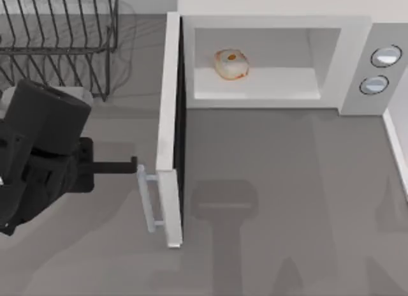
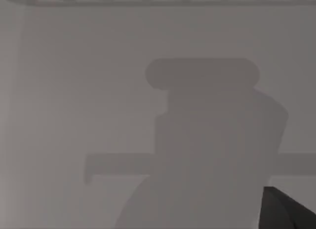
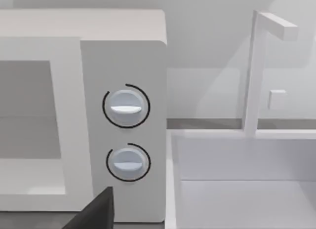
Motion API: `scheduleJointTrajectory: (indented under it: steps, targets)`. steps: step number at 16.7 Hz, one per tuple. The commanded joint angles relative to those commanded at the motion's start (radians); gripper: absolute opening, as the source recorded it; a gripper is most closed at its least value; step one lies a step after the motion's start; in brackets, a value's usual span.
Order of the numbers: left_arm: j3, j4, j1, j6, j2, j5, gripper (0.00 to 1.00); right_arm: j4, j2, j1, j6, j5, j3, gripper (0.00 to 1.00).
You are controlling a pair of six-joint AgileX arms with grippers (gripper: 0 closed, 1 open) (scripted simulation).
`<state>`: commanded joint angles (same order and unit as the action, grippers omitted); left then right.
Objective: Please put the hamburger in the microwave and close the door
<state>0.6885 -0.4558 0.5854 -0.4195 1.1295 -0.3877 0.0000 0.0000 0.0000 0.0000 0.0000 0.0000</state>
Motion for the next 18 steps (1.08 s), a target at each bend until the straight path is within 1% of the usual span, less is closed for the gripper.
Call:
scheduleJointTrajectory:
  steps: [5,8,12,13,14,16,18]
  targets:
    - [-0.145,0.265,0.0,0.003,0.058,0.001,0.0,0.0,0.0,0.0,0.0,0.0,0.0,1.0]
    - [-0.227,0.363,-0.002,0.005,0.097,0.001,0.0,0.0,0.0,0.0,0.0,0.0,0.0,1.0]
    - [-0.24,0.376,-0.002,0.006,0.105,0.002,0.0,0.0,0.0,0.0,0.0,0.0,0.0,1.0]
    - [-0.166,0.362,0.048,0.002,0.061,0.011,0.0,0.0,0.0,0.0,0.0,0.0,0.0,1.0]
    - [-0.164,0.36,0.051,0.0,0.064,0.009,0.0,0.0,0.0,0.0,0.0,0.0,0.0,1.0]
    - [-0.133,0.351,0.085,-0.029,0.099,-0.019,0.0,0.0,0.0,0.0,0.0,0.0,0.0,1.0]
    - [-0.072,0.342,0.15,-0.088,0.17,-0.065,0.0,0.0,0.0,0.0,0.0,0.0,0.0,1.0]
